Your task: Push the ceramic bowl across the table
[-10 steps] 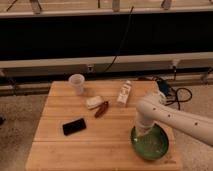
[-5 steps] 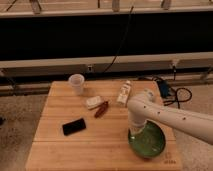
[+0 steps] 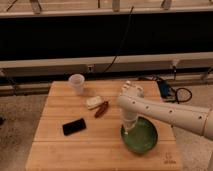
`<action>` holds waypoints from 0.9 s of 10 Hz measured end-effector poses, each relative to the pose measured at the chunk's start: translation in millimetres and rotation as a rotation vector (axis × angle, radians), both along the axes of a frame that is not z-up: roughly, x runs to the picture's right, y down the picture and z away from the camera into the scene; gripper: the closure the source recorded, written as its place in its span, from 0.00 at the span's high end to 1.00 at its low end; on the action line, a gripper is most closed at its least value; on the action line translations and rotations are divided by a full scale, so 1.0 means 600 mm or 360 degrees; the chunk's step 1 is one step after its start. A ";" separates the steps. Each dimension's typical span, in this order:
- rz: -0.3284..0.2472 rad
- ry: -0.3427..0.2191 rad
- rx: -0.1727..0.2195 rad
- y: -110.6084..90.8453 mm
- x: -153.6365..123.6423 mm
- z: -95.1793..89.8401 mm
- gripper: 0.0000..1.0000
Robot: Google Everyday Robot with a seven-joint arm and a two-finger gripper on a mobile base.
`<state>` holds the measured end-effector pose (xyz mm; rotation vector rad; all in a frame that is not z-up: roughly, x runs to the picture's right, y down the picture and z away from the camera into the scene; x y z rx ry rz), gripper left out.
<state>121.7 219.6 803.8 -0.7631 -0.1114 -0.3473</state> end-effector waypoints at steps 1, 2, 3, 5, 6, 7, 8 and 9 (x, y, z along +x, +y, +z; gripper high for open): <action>-0.0019 -0.0018 0.0008 -0.007 -0.014 0.007 0.05; -0.0047 -0.0037 0.0007 -0.009 -0.030 0.012 0.05; -0.0070 -0.0043 0.0004 -0.009 -0.034 0.013 0.05; -0.0133 -0.0072 0.0000 -0.009 -0.036 0.017 0.05; -0.0137 -0.0078 -0.0003 -0.008 -0.032 0.018 0.05; -0.0157 -0.0093 -0.0006 -0.008 -0.023 0.020 0.05; -0.0188 -0.0120 -0.0011 -0.009 -0.026 0.022 0.05; -0.0208 -0.0130 -0.0011 -0.010 -0.028 0.025 0.05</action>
